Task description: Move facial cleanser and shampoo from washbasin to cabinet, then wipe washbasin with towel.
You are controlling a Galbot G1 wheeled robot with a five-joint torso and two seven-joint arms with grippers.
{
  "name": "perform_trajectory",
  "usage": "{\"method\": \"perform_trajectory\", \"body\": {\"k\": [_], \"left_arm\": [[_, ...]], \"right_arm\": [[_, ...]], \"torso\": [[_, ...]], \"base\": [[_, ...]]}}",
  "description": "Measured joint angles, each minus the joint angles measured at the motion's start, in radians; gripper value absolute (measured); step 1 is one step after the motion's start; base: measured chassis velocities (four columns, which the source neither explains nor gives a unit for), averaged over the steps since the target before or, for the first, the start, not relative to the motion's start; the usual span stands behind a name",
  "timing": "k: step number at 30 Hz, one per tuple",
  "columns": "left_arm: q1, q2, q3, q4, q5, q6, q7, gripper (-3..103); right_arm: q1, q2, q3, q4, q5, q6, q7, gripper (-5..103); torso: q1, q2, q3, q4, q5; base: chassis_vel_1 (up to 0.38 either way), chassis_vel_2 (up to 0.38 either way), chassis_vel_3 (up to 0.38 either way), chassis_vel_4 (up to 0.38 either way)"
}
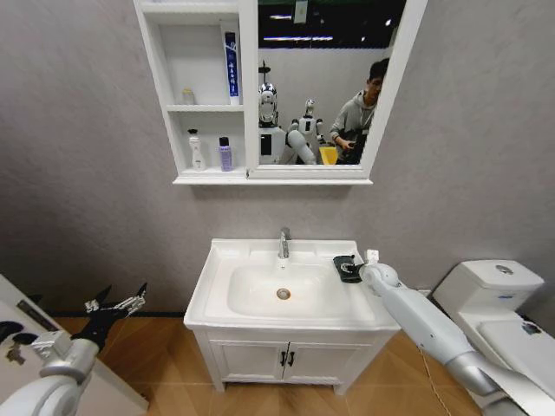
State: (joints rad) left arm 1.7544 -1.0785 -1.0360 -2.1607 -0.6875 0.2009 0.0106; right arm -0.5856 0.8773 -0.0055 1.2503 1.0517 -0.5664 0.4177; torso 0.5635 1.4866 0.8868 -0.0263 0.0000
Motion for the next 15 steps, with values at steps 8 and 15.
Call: {"method": "perform_trajectory", "body": {"k": [8, 15], "left_arm": [[0.000, 0.000, 0.000, 0.000, 0.000, 0.000, 0.000, 100], [0.000, 0.000, 0.000, 0.000, 0.000, 0.000, 0.000, 100]], "right_arm": [[-0.007, -0.006, 0.008, -0.007, 0.002, -0.003, 0.003, 33], [-0.017, -0.013, 0.023, -0.007, 0.003, -0.003, 0.003, 5]], "torso": [[0.000, 0.000, 0.000, 0.0001, 0.0000], [0.000, 0.000, 0.000, 0.0000, 0.0000]], "base": [[0.000, 0.000, 0.000, 0.000], [0.000, 0.000, 0.000, 0.000]]}}
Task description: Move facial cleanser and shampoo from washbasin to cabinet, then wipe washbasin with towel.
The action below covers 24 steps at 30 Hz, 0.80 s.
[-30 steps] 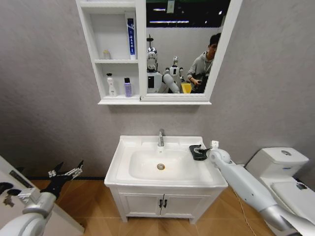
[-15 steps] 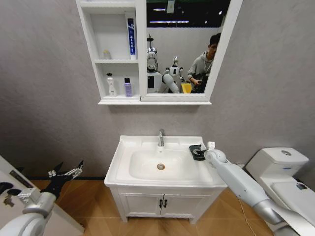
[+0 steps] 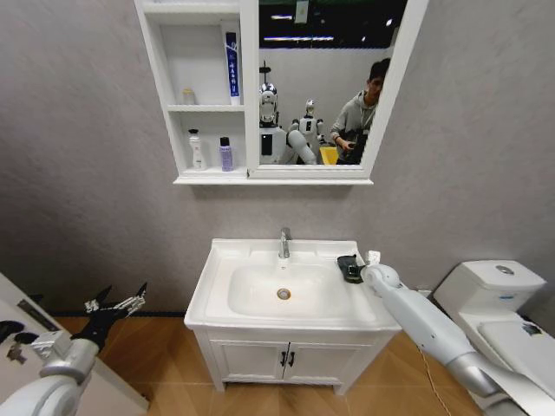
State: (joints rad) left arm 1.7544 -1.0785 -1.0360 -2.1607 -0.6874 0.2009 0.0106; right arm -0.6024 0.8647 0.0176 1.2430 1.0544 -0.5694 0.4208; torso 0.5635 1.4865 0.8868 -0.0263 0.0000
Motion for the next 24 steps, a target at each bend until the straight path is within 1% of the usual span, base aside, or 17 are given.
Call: {"method": "perform_trajectory", "body": {"k": [1, 4, 11, 13, 16, 17, 18, 19, 20, 23, 24], "left_arm": [[0.000, 0.000, 0.000, 0.000, 0.000, 0.000, 0.000, 100], [0.000, 0.000, 0.000, 0.000, 0.000, 0.000, 0.000, 100], [0.000, 0.000, 0.000, 0.000, 0.000, 0.000, 0.000, 100], [0.000, 0.000, 0.000, 0.000, 0.000, 0.000, 0.000, 100], [0.000, 0.000, 0.000, 0.000, 0.000, 0.000, 0.000, 100], [0.000, 0.000, 0.000, 0.000, 0.000, 0.000, 0.000, 100], [0.000, 0.000, 0.000, 0.000, 0.000, 0.000, 0.000, 100], [0.000, 0.000, 0.000, 0.000, 0.000, 0.000, 0.000, 100], [0.000, 0.000, 0.000, 0.000, 0.000, 0.000, 0.000, 100], [0.000, 0.000, 0.000, 0.000, 0.000, 0.000, 0.000, 100], [0.000, 0.000, 0.000, 0.000, 0.000, 0.000, 0.000, 100]], "right_arm": [[-0.001, -0.001, 0.002, 0.003, 0.001, 0.000, 0.000, 2], [-0.002, -0.003, 0.006, 0.012, 0.006, 0.000, 0.001, 1], [-0.026, -0.014, 0.029, 0.094, 0.023, 0.008, 0.025, 1], [-0.040, -0.021, 0.034, 0.150, 0.026, 0.032, 0.053, 1], [-0.052, -0.032, 0.034, 0.194, 0.042, 0.034, 0.071, 1], [-0.063, -0.042, 0.033, 0.231, 0.053, 0.033, 0.083, 1], [-0.106, -0.047, 0.013, 0.378, 0.054, 0.038, 0.139, 1], [-0.116, -0.042, -0.001, 0.421, 0.073, 0.034, 0.171, 1], [-0.116, -0.042, -0.001, 0.421, 0.073, 0.034, 0.171, 1], [-0.143, -0.024, -0.053, 0.485, 0.098, 0.017, 0.231, 1], [-0.143, -0.024, -0.053, 0.485, 0.098, 0.017, 0.231, 1]], "torso": [[0.000, 0.000, 0.000, -0.0001, 0.0000], [0.000, 0.000, 0.000, -0.0002, 0.0001], [0.000, 0.000, 0.000, -0.0002, 0.0000], [0.000, 0.000, 0.000, -0.0002, -0.0001], [0.000, 0.000, 0.000, 0.0000, 0.0000], [0.000, 0.000, 0.000, 0.0000, -0.0002], [0.000, 0.000, 0.000, -0.0003, -0.0002], [0.000, 0.000, 0.000, 0.0000, -0.0002], [0.000, 0.000, 0.000, 0.0000, -0.0002], [0.000, 0.000, 0.000, 0.0000, -0.0002], [0.000, 0.000, 0.000, 0.0000, -0.0002]], "base": [[0.000, 0.000, 0.000, 0.000], [0.000, 0.000, 0.000, 0.000], [0.000, 0.000, 0.000, 0.000], [0.000, 0.000, 0.000, 0.000], [0.000, 0.000, 0.000, 0.000], [0.000, 0.000, 0.000, 0.000], [0.000, 0.000, 0.000, 0.000], [0.000, 0.000, 0.000, 0.000], [0.000, 0.000, 0.000, 0.000], [0.000, 0.000, 0.000, 0.000], [0.000, 0.000, 0.000, 0.000]]}}
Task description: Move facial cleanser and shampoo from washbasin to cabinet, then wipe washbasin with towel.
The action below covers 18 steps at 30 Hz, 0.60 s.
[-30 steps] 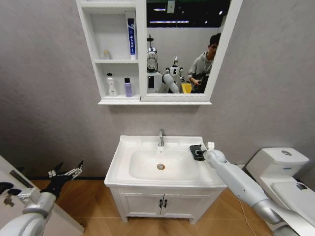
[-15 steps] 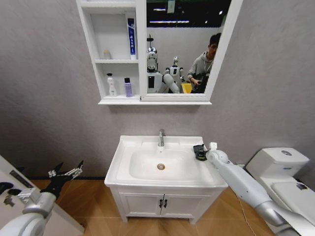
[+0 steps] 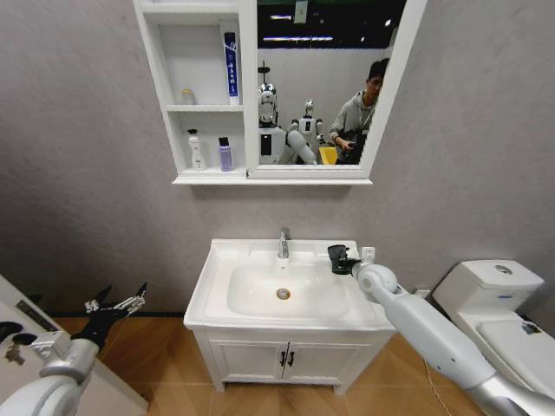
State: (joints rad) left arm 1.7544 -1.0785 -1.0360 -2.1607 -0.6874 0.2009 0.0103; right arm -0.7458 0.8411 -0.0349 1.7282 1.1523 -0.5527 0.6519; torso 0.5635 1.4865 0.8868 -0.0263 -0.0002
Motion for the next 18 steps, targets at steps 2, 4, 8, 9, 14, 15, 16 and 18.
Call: {"method": "perform_trajectory", "body": {"k": [2, 4, 8, 9, 14, 15, 16, 18], "left_arm": [[0.000, 0.000, 0.000, 0.000, 0.000, 0.000, 0.000, 100], [0.000, 0.000, 0.000, 0.000, 0.000, 0.000, 0.000, 100], [0.000, 0.000, 0.000, 0.000, 0.000, 0.000, 0.000, 100], [0.000, 0.000, 0.000, 0.000, 0.000, 0.000, 0.000, 100], [0.000, 0.000, 0.000, 0.000, 0.000, 0.000, 0.000, 100], [0.000, 0.000, 0.000, 0.000, 0.000, 0.000, 0.000, 100], [0.000, 0.000, 0.000, 0.000, 0.000, 0.000, 0.000, 100], [0.000, 0.000, 0.000, 0.000, 0.000, 0.000, 0.000, 100]], "right_arm": [[-0.002, 0.011, -0.056, -0.004, -0.033, -0.003, 0.037, 1], [-0.002, 0.012, -0.079, -0.010, -0.050, -0.005, 0.048, 1], [-0.001, 0.006, -0.122, -0.038, -0.062, -0.014, 0.050, 1], [0.002, 0.005, -0.132, -0.053, -0.062, -0.016, 0.047, 1], [0.040, 0.018, -0.179, -0.138, -0.059, -0.019, 0.030, 1], [0.050, 0.028, -0.192, -0.167, -0.064, -0.019, 0.023, 1], [0.050, 0.028, -0.192, -0.167, -0.064, -0.019, 0.023, 1], [0.071, 0.047, -0.214, -0.213, -0.068, -0.019, 0.017, 1]], "torso": [[0.000, 0.000, 0.000, 0.0000, 0.0002], [0.000, 0.000, 0.000, 0.0000, 0.0002], [0.000, 0.000, 0.000, -0.0001, 0.0000], [0.000, 0.000, 0.000, -0.0002, 0.0001], [0.000, 0.000, 0.000, -0.0001, 0.0001], [0.000, 0.000, 0.000, -0.0001, 0.0002], [0.000, 0.000, 0.000, -0.0001, 0.0002], [0.000, 0.000, 0.000, -0.0001, 0.0002]], "base": [[0.000, 0.000, 0.000, 0.000], [0.000, 0.000, 0.000, 0.000], [0.000, 0.000, 0.000, 0.000], [0.000, 0.000, 0.000, 0.000], [0.000, 0.000, 0.000, 0.000], [0.000, 0.000, 0.000, 0.000], [0.000, 0.000, 0.000, 0.000], [0.000, 0.000, 0.000, 0.000]]}}
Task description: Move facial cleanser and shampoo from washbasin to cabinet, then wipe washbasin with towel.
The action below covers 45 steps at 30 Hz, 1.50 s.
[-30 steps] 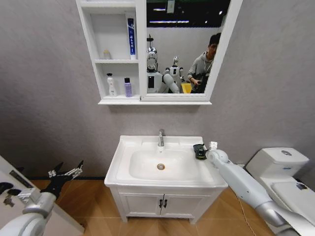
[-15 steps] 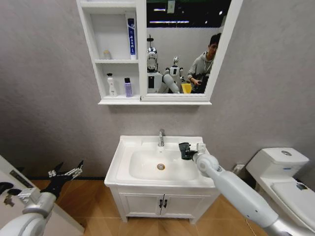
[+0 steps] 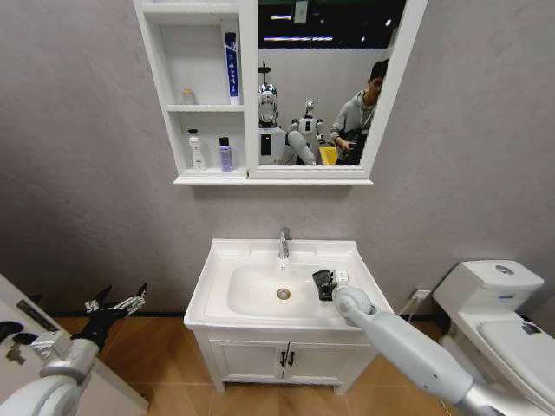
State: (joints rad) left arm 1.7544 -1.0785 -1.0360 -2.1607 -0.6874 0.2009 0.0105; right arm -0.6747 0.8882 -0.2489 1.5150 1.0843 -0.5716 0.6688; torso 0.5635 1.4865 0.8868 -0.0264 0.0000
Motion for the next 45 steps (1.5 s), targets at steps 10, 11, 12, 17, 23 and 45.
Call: {"method": "perform_trajectory", "body": {"k": [10, 11, 12, 17, 23, 45], "left_arm": [[0.000, 0.000, 0.000, 0.000, 0.000, 0.000, 0.000, 100], [0.000, 0.000, 0.000, 0.000, 0.000, 0.000, 0.000, 100], [0.000, 0.000, 0.000, 0.000, 0.000, 0.000, 0.000, 100], [0.000, 0.000, 0.000, 0.000, 0.000, 0.000, 0.000, 100], [0.000, 0.000, 0.000, 0.000, 0.000, 0.000, 0.000, 100], [0.000, 0.000, 0.000, 0.000, 0.000, 0.000, 0.000, 100]], "right_arm": [[0.024, 0.048, -0.071, -0.102, -0.048, 0.029, -0.019, 1], [0.024, 0.048, -0.071, -0.102, -0.048, 0.029, -0.019, 1], [0.017, 0.054, -0.070, -0.109, -0.059, 0.034, -0.023, 1], [-0.003, 0.081, -0.054, -0.133, -0.084, 0.040, -0.031, 1], [0.000, 0.110, -0.053, -0.160, -0.091, 0.046, -0.045, 1], [0.088, 0.343, -0.108, -0.325, 0.043, 0.050, -0.053, 1]], "torso": [[0.000, 0.000, 0.000, 0.0000, 0.0000], [0.000, 0.000, 0.000, 0.0000, 0.0000], [0.000, 0.000, 0.000, 0.0001, -0.0002], [0.000, 0.000, 0.000, 0.0001, -0.0003], [0.000, 0.000, 0.000, 0.0000, -0.0002], [0.000, 0.000, 0.000, -0.0001, -0.0002]], "base": [[0.000, 0.000, 0.000, 0.000], [0.000, 0.000, 0.000, 0.000], [0.000, 0.000, 0.000, 0.000], [0.000, 0.000, 0.000, 0.000], [0.000, 0.000, 0.000, 0.000], [0.000, 0.000, 0.000, 0.000]]}}
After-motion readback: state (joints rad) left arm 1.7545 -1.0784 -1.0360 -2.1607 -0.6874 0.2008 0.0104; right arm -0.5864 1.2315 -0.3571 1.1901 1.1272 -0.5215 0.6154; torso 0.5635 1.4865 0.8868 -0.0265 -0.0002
